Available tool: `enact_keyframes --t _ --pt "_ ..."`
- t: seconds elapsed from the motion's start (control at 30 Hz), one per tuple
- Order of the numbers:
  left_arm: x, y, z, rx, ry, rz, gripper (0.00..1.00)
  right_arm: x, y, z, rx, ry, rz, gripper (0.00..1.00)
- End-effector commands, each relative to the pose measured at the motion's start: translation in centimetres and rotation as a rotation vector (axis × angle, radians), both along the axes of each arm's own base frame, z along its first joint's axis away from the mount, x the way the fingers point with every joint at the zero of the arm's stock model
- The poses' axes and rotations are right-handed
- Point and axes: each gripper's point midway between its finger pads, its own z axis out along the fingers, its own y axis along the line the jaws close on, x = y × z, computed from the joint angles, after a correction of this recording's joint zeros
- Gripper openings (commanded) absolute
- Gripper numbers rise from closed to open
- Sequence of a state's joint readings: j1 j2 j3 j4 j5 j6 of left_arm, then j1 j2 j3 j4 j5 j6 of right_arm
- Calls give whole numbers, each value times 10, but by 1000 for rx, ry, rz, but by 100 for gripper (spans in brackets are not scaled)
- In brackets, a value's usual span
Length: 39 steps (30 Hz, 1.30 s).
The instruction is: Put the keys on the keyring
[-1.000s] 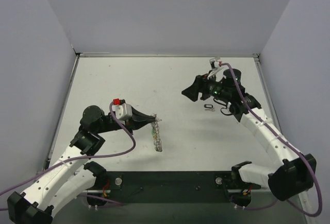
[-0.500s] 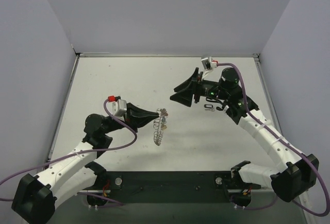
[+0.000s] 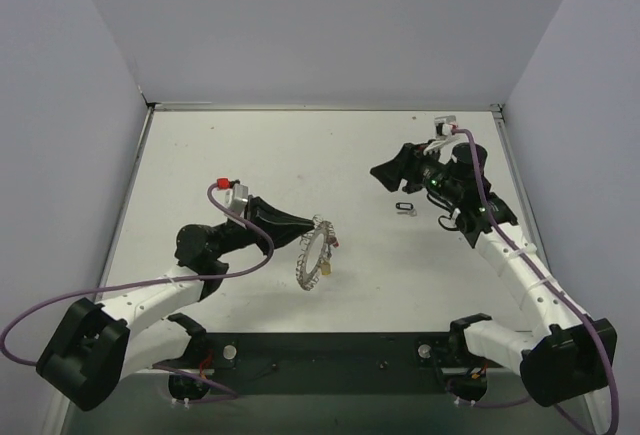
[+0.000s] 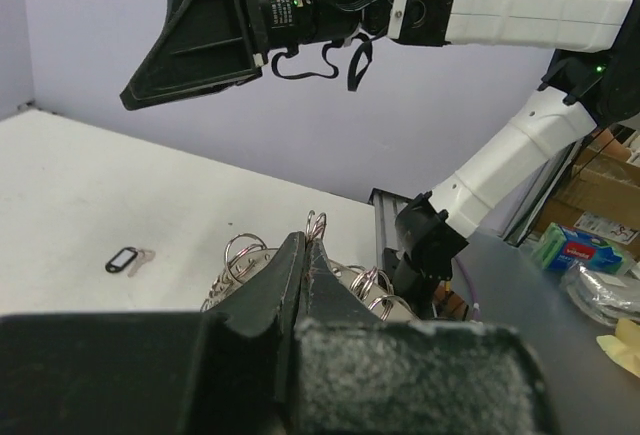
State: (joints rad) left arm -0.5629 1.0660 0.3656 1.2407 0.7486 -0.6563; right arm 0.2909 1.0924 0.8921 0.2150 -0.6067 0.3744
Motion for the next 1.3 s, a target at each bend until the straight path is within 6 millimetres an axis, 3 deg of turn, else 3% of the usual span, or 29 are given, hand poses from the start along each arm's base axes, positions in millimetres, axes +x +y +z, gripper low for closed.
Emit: enact_keyframes --t 0.0,0.07,0.23,0.37,0.4,0.43,0.53,0.77,1.27 --pt "-29 19 64 -223 -282 -24 0 25 -53 -51 -108 143 -292 54" --pt "-27 16 63 -215 -284 -28 0 31 -72 -80 -182 221 -403 53" --pt "-20 9 60 -188 -299 -40 0 37 -98 -140 -360 403 -513 39" --pt "-17 6 59 -172 -315 -49 0 34 -117 -175 -505 527 -565 38" --pt "-16 5 59 -171 -314 -48 0 38 -123 -175 -535 532 -593 37" --pt "-14 4 58 -168 -313 -47 0 34 -124 -190 -574 581 -584 36" --pt "-12 3 58 -163 -312 -49 0 35 -131 -204 -659 618 -618 35" --pt "-12 3 58 -156 -312 -62 0 47 -134 -211 -784 615 -647 33" --pt "-12 7 57 -145 -306 -67 0 51 -133 -235 -862 698 -604 29"
